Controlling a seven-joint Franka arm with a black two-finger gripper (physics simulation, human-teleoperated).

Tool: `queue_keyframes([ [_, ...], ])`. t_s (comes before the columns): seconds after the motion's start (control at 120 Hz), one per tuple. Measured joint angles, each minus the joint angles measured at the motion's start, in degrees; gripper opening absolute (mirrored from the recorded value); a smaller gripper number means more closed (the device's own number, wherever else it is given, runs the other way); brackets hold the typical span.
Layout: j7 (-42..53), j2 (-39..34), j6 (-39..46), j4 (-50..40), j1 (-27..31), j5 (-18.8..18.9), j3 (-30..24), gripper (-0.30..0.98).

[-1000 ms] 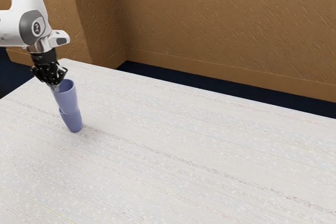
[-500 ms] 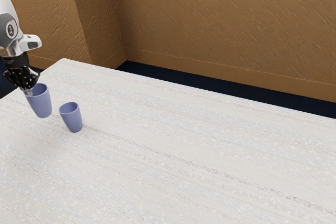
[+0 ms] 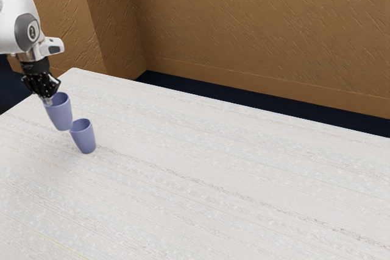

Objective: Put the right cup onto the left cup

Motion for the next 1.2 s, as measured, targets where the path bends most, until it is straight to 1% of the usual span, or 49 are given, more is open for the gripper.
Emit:
queue_keyframes([
  [0.092,0.4,1.8,-1.1,3.2,2.7,0.2,-3.5,-0.10],
  [0.158,0.7,3.2,-2.0,5.4,3.9,0.3,-5.0,-0.10],
  [0.292,1.2,6.1,-3.7,9.8,8.7,0.4,-9.9,-0.10],
  [0.475,2.0,8.6,-5.4,12.8,12.8,0.6,-14.1,-0.10],
  [0.708,2.7,9.4,-5.6,14.4,13.4,0.6,-15.0,-0.10],
  [1.075,3.3,11.8,-5.2,13.9,13.8,0.5,-15.1,-0.10],
  [1.2,3.4,11.9,-4.6,13.4,13.8,0.1,-15.2,0.18],
])
